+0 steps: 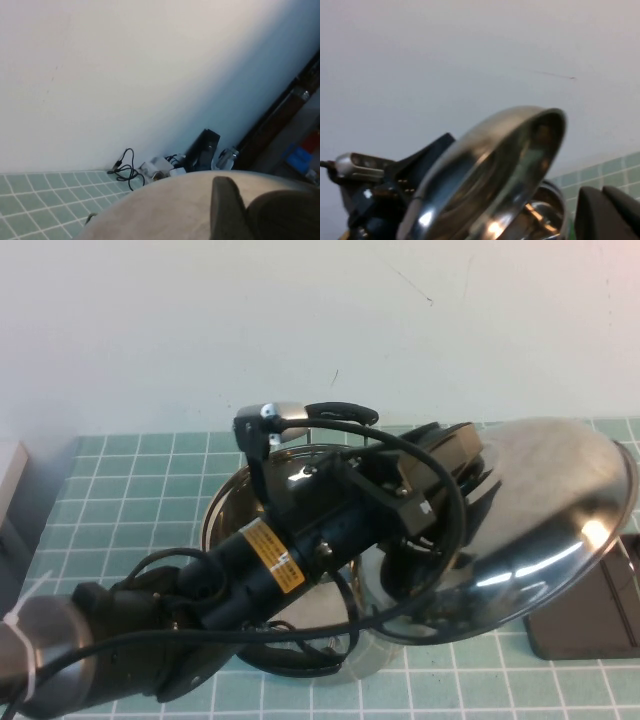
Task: Put pot lid on rack
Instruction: Hand over the pot lid
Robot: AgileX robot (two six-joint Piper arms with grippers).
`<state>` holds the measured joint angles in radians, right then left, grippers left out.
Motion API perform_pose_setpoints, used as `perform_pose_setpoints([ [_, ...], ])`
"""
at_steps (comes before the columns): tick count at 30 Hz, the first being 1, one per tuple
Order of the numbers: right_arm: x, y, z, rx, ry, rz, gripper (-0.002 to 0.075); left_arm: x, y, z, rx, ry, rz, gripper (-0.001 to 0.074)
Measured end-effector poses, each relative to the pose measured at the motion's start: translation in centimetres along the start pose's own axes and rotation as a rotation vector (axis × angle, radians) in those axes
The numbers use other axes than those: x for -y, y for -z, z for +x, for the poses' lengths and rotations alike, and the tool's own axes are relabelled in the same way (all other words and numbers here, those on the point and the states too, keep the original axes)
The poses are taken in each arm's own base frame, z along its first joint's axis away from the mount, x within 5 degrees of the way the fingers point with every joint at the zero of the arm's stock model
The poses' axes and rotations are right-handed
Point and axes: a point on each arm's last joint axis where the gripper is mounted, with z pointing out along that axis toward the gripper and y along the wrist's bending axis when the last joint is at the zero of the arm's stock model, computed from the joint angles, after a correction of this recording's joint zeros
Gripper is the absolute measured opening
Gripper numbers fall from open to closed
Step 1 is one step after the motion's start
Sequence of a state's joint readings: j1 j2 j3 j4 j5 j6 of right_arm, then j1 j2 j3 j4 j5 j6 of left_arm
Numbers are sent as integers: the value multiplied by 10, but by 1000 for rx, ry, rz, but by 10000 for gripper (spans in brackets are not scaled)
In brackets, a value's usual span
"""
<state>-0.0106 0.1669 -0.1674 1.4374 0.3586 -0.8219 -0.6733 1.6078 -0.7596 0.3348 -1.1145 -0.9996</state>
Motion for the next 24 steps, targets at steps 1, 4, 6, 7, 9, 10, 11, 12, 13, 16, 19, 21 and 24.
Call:
perform_pose_setpoints([
  [1, -4, -5, -4, -12, -22, -36, -2, 1, -2, -1, -3, -14, 9, 317],
  [4, -15, -19, -16, -67, -59, -118, 21, 6, -8, -6, 4, -70, 43, 317],
  [6, -24, -27, -24, -110, -69, -178, 67, 8, -10, -9, 15, -93, 54, 317],
  [7, -28, -32, -28, -131, -74, -206, 103, 9, -11, -10, 21, -99, 54, 317],
  [9, -35, -39, -36, -164, -76, -253, 183, 8, -11, -12, 40, -95, 45, 317],
  [10, -38, -42, -39, -183, -82, -275, 232, 8, -11, -13, 49, -92, 39, 317],
  [11, -39, -45, -41, -200, -97, -286, 272, 7, -11, -13, 53, -89, 37, 317],
  [12, -40, -48, -43, -218, -121, -297, 320, 7, -11, -13, 58, -86, 33, 317],
  [13, -41, -52, -44, -234, -151, -302, 362, 7, -11, -13, 58, -86, 33, 317],
  [16, -41, -60, -46, -280, -222, -311, 432, 8, -11, -12, 48, -93, 40, 317],
  [19, -37, -68, -44, -331, -285, -305, 451, 9, -11, -11, 30, -106, 52, 317],
  [21, -33, -74, -42, -361, -320, -291, 454, 10, -11, -9, 15, -121, 63, 317],
  [24, -27, -83, -39, -396, -362, -267, 458, 12, -11, -6, -19, -147, 88, 317],
])
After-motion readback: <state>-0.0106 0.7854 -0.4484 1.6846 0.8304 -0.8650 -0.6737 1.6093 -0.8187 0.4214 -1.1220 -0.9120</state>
